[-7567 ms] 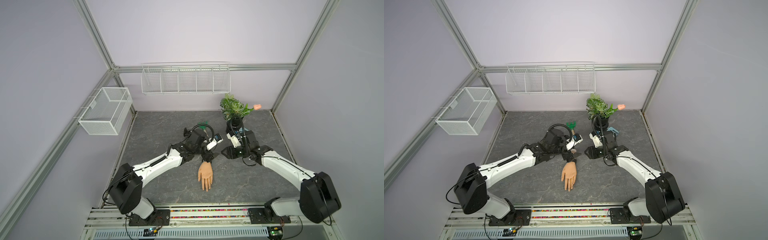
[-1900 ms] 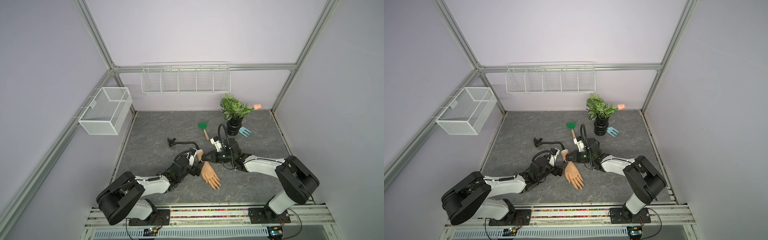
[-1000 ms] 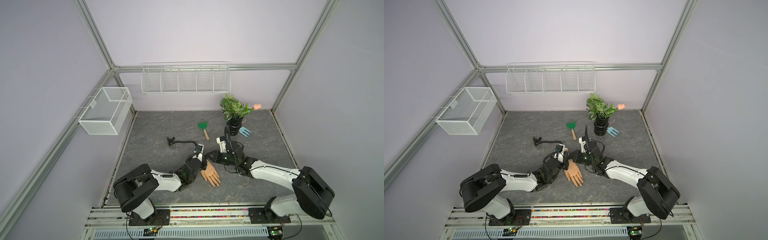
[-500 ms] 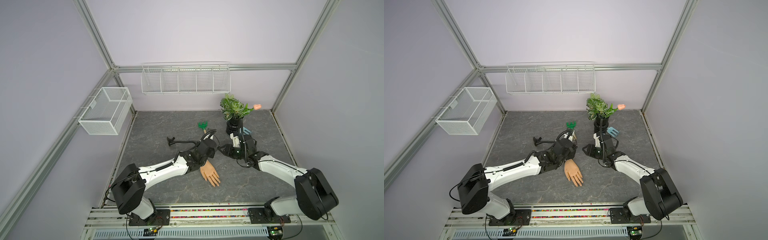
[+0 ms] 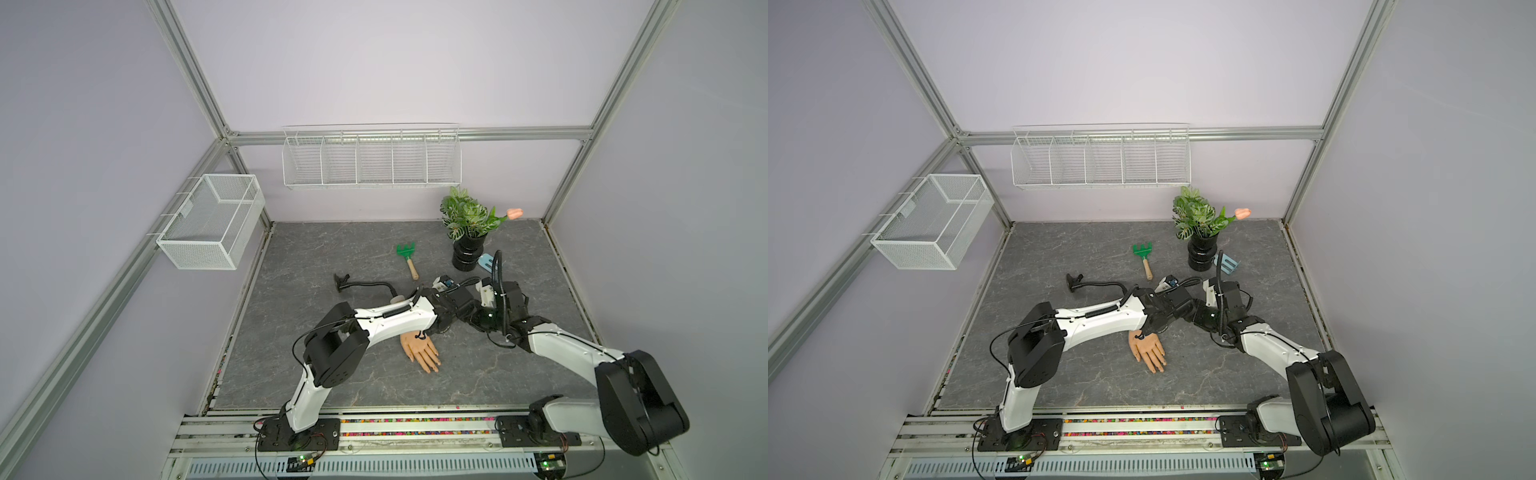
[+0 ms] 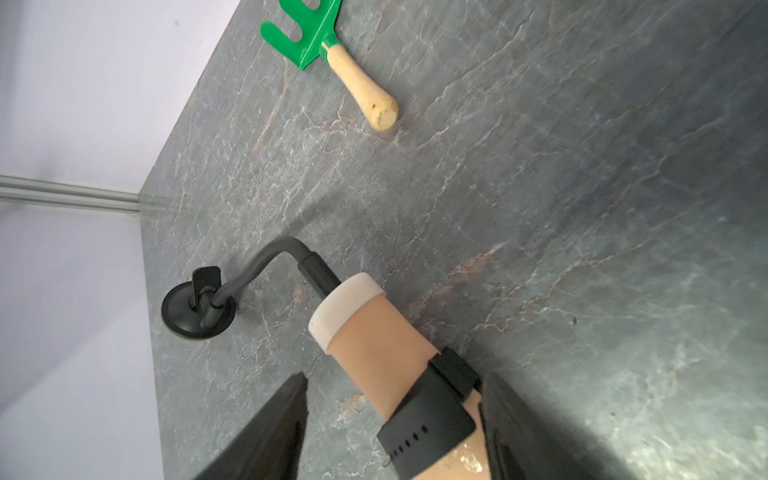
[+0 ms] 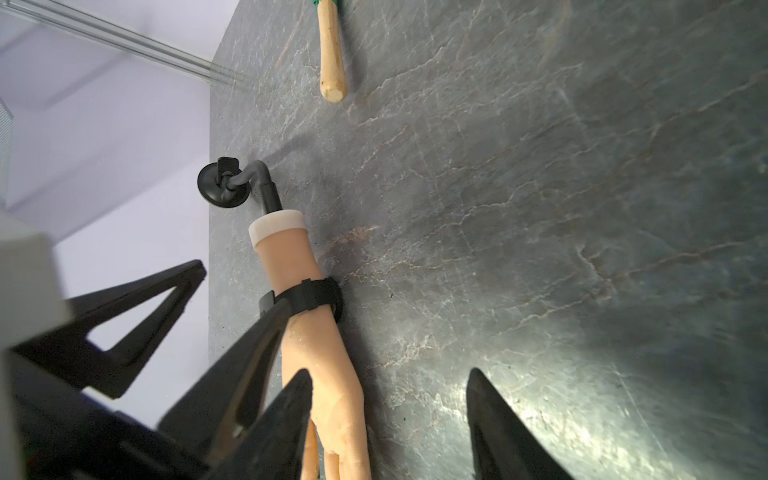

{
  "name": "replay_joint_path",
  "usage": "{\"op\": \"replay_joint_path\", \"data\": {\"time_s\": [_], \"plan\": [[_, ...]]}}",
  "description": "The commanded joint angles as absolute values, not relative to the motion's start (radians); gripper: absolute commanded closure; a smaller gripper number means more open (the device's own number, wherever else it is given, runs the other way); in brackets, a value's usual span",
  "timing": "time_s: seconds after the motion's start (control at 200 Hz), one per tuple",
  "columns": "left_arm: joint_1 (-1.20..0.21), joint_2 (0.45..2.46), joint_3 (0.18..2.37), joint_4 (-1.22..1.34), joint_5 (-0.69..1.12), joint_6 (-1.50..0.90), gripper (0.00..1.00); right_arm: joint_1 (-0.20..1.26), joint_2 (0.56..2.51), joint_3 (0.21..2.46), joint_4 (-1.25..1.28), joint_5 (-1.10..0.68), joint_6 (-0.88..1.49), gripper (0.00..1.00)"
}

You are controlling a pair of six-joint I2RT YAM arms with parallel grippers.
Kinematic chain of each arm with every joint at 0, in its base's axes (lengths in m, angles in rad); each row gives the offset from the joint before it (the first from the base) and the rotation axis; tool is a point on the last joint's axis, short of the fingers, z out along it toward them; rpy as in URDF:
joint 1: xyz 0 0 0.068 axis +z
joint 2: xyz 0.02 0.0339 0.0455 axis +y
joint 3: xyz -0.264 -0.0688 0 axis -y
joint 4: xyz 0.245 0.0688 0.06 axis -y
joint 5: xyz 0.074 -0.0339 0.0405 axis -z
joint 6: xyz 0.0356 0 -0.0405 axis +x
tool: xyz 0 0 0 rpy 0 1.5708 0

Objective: Take off the watch
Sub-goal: Untie the watch from the hand.

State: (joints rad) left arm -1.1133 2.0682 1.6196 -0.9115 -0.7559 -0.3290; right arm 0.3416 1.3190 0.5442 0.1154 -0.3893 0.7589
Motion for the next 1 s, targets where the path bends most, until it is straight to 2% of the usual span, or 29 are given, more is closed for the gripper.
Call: {"op": "replay_joint_path", "data": {"time_s": [0.0,0.095,0.225,0.37,0.505,0.63,0.735,0.86,0.995], "plan": [[-1.121,2.115,1.677,-0.995,-0.882,-0.388,0.31,0.335,1.29,0.531,0.104,-0.405,0.741,0.39],[-1.124,2.145,1.68,-0.98,-0.897,-0.382,0.31,0.335,1.283,0.531,0.098,-0.402,0.732,0.38],[-1.124,2.16,1.661,-0.966,-0.933,-0.407,0.41,0.336,1.279,0.531,0.1,-0.403,0.733,0.38],[-1.124,2.159,1.643,-0.962,-0.915,-0.421,0.48,0.335,1.274,0.53,0.1,-0.401,0.734,0.37],[-1.13,2.133,1.609,-0.943,-0.886,-0.454,0.69,0.335,1.265,0.531,0.1,-0.391,0.718,0.37],[-1.132,2.086,1.556,-0.913,-0.859,-0.5,1.0,0.338,1.242,0.535,0.116,-0.381,0.655,0.36],[-1.131,2.019,1.494,-0.883,-0.872,-0.551,1.0,0.366,1.211,0.525,0.205,-0.364,0.537,0.36],[-1.132,1.866,1.344,-0.744,-0.857,-0.56,1.0,0.48,1.2,0.515,0.334,-0.296,0.272,0.35],[-1.128,1.692,1.161,-0.542,-0.791,-0.527,1.0,0.562,1.278,0.454,0.608,-0.312,0.035,0.33]]}}
